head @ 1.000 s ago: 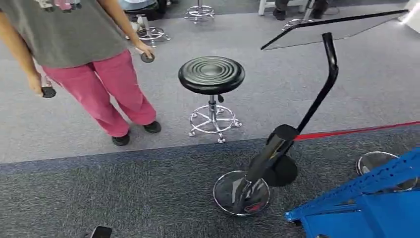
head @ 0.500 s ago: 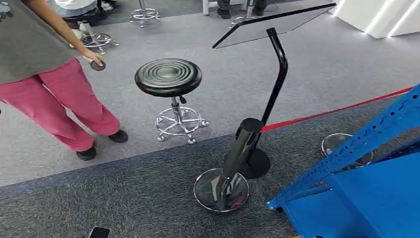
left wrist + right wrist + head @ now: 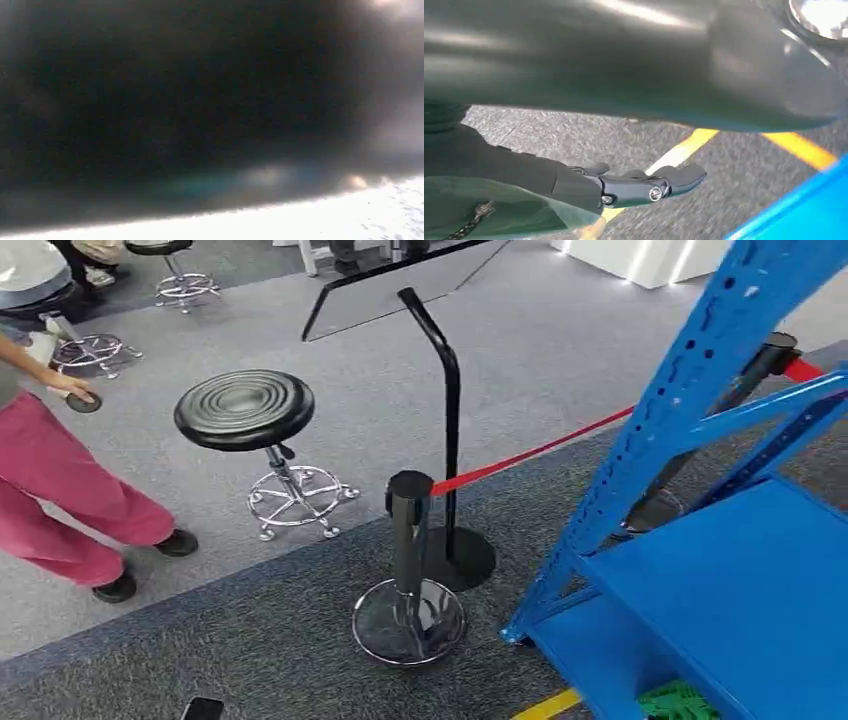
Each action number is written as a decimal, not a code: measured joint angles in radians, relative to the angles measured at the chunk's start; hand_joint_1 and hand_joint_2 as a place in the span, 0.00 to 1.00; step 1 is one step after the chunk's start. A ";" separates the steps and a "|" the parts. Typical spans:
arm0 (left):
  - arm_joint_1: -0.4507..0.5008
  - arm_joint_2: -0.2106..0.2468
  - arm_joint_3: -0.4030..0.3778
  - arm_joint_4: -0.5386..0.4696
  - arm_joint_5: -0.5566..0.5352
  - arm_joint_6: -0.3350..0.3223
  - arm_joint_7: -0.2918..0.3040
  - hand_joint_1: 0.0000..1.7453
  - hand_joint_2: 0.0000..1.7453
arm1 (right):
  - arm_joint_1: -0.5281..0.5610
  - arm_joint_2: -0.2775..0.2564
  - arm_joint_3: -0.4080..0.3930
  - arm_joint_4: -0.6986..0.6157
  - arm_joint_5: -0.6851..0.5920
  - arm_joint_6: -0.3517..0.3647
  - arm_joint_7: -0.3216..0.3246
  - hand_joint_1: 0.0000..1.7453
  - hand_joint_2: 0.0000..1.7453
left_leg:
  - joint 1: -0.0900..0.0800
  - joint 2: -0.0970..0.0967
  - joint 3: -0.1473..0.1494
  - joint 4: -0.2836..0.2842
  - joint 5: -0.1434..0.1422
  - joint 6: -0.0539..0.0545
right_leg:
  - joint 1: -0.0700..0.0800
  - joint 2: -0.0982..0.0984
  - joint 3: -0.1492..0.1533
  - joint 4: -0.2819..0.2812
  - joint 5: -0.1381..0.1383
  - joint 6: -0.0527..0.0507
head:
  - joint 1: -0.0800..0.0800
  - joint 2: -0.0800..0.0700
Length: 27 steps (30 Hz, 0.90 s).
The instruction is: Take the parts from the cabinet and place them on the table.
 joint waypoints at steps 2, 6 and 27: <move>-0.003 0.001 0.012 0.009 -0.006 0.003 -0.003 0.00 0.00 | -0.003 0.000 0.000 0.000 0.005 0.001 -0.003 0.00 0.00 | -0.001 -0.047 -0.065 0.153 -0.086 0.001 | 0.003 0.024 -0.002 0.000 0.004 -0.007 | -0.003 0.000; -0.004 0.001 0.023 0.024 -0.011 0.006 -0.010 0.00 0.00 | -0.001 0.000 0.001 0.001 0.009 0.004 -0.004 0.00 0.00 | -0.007 -0.058 -0.133 0.257 -0.065 0.018 | 0.015 0.085 0.001 0.000 0.004 -0.010 | -0.003 0.000; -0.039 0.003 0.070 0.068 -0.040 0.020 -0.033 0.00 0.00 | -0.010 -0.001 0.002 0.005 0.002 0.016 -0.016 0.00 0.00 | -0.019 0.050 -0.006 -0.028 0.050 0.029 | 0.003 -0.037 0.010 0.000 -0.008 0.025 | 0.002 0.000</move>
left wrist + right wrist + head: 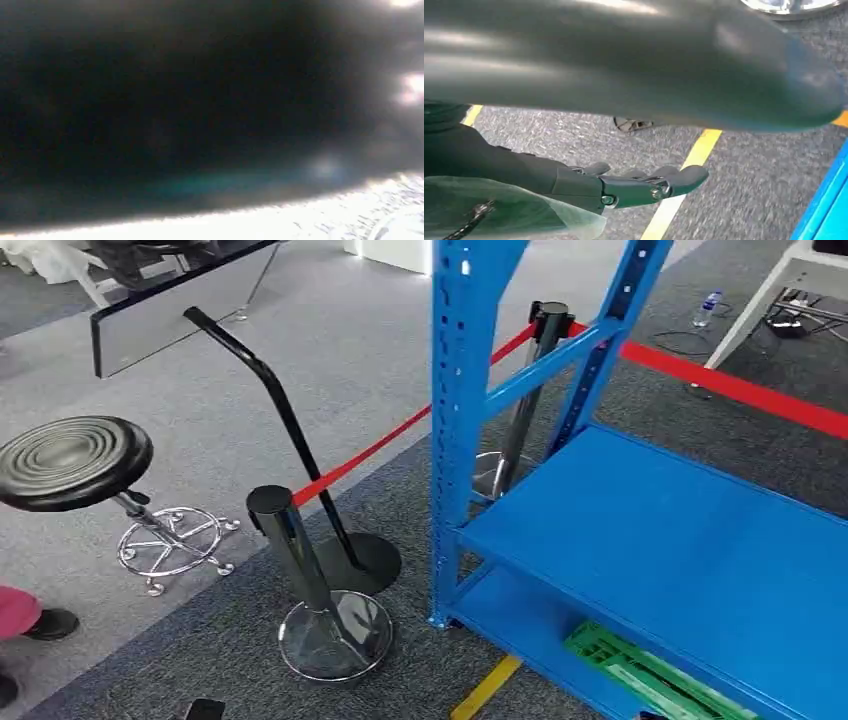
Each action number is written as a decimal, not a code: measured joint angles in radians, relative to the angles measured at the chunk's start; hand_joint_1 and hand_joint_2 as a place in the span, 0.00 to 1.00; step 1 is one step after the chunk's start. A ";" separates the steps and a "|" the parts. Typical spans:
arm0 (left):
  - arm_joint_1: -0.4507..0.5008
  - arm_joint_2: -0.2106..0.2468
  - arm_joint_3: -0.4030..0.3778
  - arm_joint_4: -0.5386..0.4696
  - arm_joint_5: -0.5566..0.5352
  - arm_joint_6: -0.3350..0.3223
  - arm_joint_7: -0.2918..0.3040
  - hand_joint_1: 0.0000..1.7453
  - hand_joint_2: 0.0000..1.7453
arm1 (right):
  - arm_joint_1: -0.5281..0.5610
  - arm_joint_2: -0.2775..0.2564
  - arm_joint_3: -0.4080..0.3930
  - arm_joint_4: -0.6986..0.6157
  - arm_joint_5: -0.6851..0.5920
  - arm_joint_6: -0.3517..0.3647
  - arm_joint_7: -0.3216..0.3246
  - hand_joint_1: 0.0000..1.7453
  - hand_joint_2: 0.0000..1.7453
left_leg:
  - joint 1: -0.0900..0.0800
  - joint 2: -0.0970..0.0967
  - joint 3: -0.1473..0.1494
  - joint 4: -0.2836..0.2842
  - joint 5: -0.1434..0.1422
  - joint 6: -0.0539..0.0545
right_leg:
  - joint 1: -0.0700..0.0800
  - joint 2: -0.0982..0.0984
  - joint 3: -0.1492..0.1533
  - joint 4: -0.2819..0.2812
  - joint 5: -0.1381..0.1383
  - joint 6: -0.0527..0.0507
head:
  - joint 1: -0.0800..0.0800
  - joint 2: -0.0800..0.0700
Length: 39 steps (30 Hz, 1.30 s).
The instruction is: Take the parts from the cabinet and place them on the table.
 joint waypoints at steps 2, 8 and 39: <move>-0.002 0.000 0.001 0.001 -0.007 0.000 -0.002 0.00 0.00 | 0.003 0.000 0.000 0.000 -0.006 0.000 0.000 0.00 0.00 | 0.006 0.016 0.007 -0.002 -0.006 -0.013 | 0.001 0.021 -0.010 -0.003 0.001 -0.015 | 0.002 0.000; 0.001 0.001 0.020 0.005 -0.011 -0.003 -0.002 0.00 0.00 | 0.003 0.000 -0.001 0.000 -0.009 0.003 0.000 0.00 0.00 | 0.010 -0.106 -0.137 0.327 -0.169 -0.019 | 0.005 0.100 -0.004 -0.004 0.011 -0.035 | -0.006 0.000; 0.002 -0.006 0.081 -0.010 -0.070 -0.065 0.001 0.00 0.00 | 0.006 0.000 -0.006 0.001 -0.029 0.002 0.003 0.00 0.00 | 0.007 -0.106 -0.131 0.328 -0.172 -0.008 | 0.012 0.113 -0.012 0.004 0.014 -0.038 | -0.009 0.000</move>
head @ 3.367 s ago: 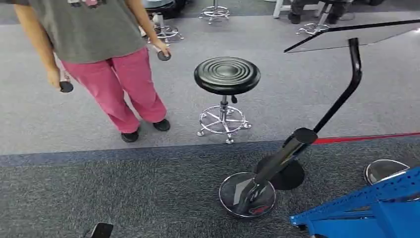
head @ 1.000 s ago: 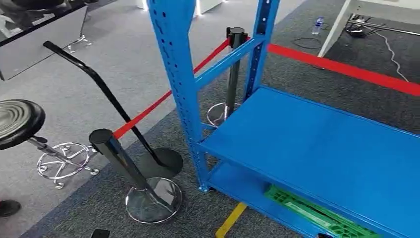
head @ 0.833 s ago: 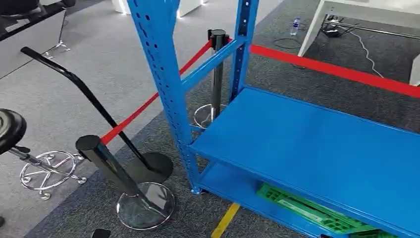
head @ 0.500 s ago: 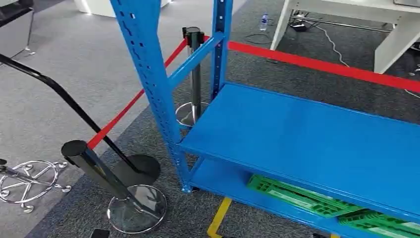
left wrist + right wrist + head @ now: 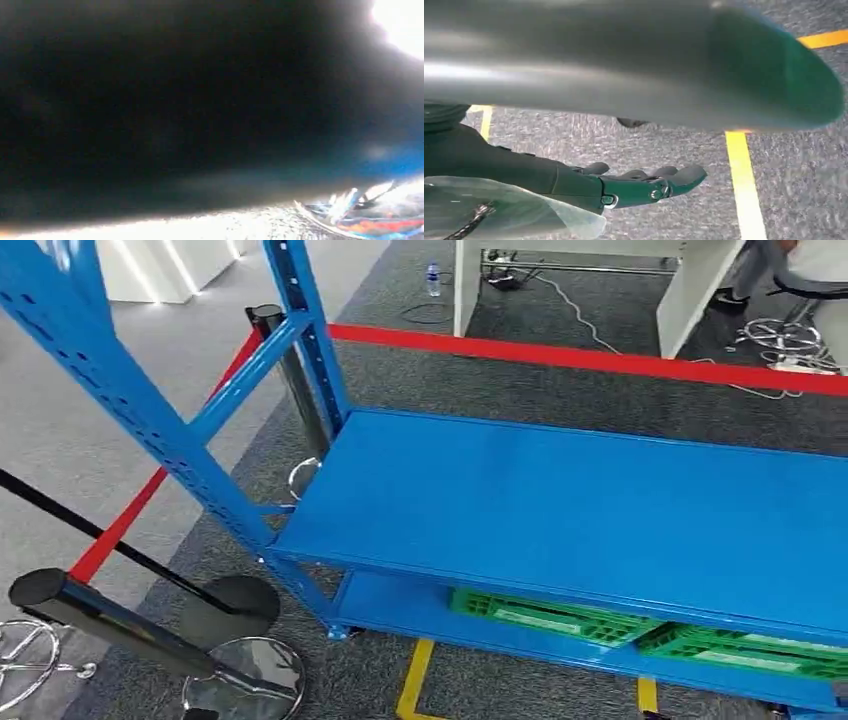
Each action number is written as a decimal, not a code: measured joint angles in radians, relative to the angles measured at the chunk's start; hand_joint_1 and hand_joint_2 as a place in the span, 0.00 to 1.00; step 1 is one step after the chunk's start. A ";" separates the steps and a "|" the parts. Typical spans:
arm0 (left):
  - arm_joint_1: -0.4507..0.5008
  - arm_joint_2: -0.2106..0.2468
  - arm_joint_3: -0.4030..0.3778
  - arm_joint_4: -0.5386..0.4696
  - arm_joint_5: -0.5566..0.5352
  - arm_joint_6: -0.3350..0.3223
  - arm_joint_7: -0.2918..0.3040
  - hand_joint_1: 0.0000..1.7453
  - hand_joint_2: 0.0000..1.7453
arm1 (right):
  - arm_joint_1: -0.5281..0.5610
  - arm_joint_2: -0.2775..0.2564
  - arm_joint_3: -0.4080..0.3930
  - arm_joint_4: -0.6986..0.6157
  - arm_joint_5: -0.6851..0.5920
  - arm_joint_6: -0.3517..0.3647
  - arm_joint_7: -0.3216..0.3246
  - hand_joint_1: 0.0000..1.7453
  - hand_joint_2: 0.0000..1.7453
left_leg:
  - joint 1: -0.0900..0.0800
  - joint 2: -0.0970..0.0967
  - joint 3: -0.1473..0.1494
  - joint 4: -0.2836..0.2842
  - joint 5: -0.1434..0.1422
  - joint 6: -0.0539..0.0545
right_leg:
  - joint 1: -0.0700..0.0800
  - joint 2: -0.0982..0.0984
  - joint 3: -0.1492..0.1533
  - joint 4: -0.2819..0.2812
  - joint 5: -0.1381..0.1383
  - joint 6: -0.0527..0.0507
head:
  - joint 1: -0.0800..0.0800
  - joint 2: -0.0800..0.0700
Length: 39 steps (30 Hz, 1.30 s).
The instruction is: Take the parts from the cabinet and place them on the table.
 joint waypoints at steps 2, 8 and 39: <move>0.000 0.000 0.004 -0.001 0.000 0.000 0.000 0.00 0.00 | 0.001 0.000 0.000 0.000 0.000 0.000 0.000 0.00 0.00 | -0.001 -0.007 0.042 -0.108 0.088 0.011 | 0.003 0.031 0.004 0.000 0.000 0.000 | 0.000 0.000; -0.001 -0.001 0.011 -0.005 -0.003 0.000 -0.001 0.00 0.00 | 0.002 0.002 0.000 0.000 0.000 0.000 0.000 0.00 0.00 | -0.005 -0.081 0.116 -0.308 0.165 0.029 | -0.007 0.106 -0.018 -0.001 0.014 0.025 | -0.003 0.000; -0.030 -0.002 0.064 0.024 -0.047 0.158 0.020 0.00 0.00 | -0.009 0.003 0.081 0.003 0.127 -0.129 -0.028 0.00 0.00 | -0.010 -0.009 0.115 -0.315 0.168 0.008 | 0.010 -0.033 -0.017 0.011 0.005 -0.005 | -0.004 0.000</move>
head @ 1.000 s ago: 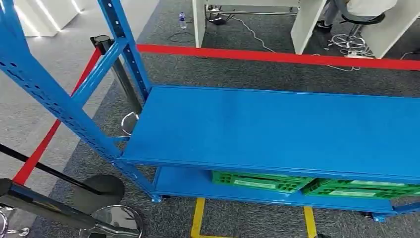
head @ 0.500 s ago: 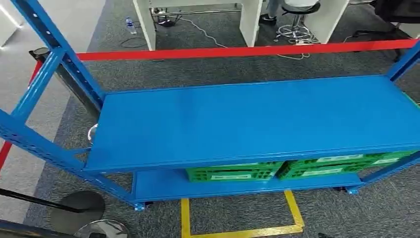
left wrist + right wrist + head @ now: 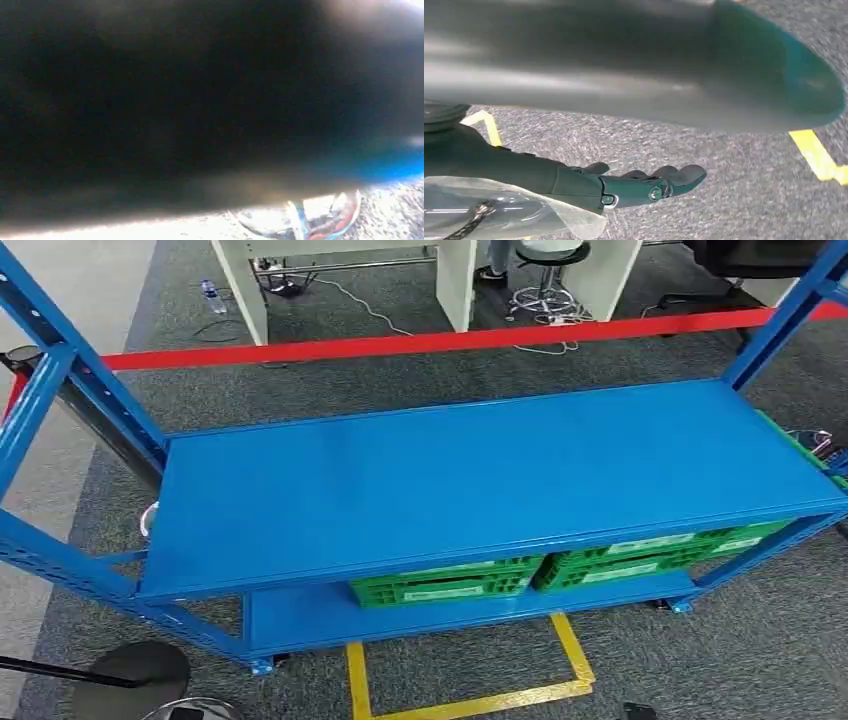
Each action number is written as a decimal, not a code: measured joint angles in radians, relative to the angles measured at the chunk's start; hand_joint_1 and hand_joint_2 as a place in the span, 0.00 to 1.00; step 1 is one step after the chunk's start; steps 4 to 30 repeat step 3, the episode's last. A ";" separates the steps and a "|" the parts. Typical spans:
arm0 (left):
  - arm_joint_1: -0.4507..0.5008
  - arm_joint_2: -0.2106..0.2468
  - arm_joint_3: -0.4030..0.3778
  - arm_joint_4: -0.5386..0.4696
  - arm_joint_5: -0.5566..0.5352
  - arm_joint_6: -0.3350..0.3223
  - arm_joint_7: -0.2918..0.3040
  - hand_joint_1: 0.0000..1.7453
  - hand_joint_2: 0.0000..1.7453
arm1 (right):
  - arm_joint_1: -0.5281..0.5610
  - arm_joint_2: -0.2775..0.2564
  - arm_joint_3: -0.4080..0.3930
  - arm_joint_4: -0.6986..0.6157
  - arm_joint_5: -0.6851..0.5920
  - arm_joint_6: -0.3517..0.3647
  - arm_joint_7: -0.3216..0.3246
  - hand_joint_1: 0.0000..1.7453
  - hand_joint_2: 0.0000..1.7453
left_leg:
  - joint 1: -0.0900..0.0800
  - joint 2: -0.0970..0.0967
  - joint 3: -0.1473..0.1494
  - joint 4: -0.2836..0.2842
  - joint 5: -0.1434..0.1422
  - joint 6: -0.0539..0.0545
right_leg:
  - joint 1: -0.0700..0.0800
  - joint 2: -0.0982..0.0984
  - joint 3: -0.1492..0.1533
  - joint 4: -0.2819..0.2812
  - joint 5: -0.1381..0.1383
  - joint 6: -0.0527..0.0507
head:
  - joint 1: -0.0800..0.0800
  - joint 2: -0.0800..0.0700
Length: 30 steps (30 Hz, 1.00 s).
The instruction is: Take the parts from the cabinet and place them on the table.
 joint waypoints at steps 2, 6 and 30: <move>-0.001 0.000 0.002 0.004 -0.001 0.007 -0.002 0.00 0.00 | -0.001 0.000 0.007 0.000 0.002 -0.002 -0.001 0.00 0.00 | -0.002 0.000 0.000 0.000 0.001 0.003 | -0.003 0.000 0.002 -0.004 0.005 0.007 | 0.000 0.000; -0.003 0.000 0.003 0.006 -0.003 0.009 -0.002 0.00 0.00 | -0.001 0.000 0.010 0.001 0.002 -0.005 -0.001 0.00 0.00 | -0.003 0.000 0.000 0.000 0.002 0.004 | -0.004 0.000 0.002 -0.006 0.006 0.009 | 0.000 0.000; -0.003 0.000 0.003 0.006 -0.003 0.009 -0.002 0.00 0.00 | -0.001 0.000 0.010 0.001 0.002 -0.005 -0.001 0.00 0.00 | -0.003 0.000 0.000 0.000 0.002 0.004 | -0.004 0.000 0.002 -0.006 0.006 0.009 | 0.000 0.000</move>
